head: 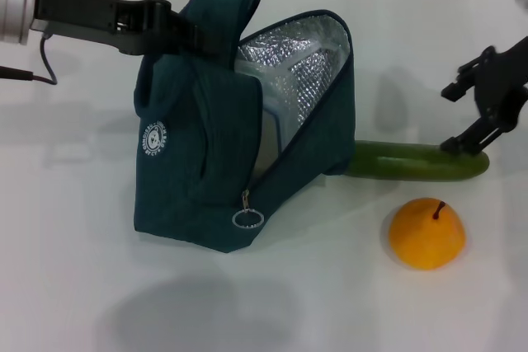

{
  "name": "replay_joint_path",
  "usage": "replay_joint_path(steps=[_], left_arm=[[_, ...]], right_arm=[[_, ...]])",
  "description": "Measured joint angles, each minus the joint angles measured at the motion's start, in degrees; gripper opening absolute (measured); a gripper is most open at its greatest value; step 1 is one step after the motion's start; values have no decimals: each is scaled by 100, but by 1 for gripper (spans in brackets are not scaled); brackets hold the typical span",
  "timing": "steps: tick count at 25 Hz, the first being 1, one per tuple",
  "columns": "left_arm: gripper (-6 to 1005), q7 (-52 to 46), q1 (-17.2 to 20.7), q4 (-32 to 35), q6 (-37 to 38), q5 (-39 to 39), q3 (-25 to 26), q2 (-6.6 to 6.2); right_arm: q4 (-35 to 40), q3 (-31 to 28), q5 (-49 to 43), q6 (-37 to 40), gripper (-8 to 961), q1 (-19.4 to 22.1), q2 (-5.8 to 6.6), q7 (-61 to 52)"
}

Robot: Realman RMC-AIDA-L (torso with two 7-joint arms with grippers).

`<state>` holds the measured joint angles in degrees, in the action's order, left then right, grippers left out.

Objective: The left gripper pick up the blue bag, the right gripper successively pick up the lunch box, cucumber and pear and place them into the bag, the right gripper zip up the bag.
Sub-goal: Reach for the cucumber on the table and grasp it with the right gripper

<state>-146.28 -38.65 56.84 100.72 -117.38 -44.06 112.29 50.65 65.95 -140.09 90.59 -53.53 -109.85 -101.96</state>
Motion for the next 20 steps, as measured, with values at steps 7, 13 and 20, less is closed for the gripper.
replay_joint_path(steps=[7,13,20], left_arm=[[39,2,-30,-4,0,-42,-15,18],[39,-2,-37,2,0,-42,-15,32],[39,12,-37,-3,5,-42,-18,43]], right_arm=[[-45,152,-609,-484,868,-15,-392,119],[-316,159,-601,-657,849,-21,-472,167],[-574,243,-598,-935,798,19,-542,204]])
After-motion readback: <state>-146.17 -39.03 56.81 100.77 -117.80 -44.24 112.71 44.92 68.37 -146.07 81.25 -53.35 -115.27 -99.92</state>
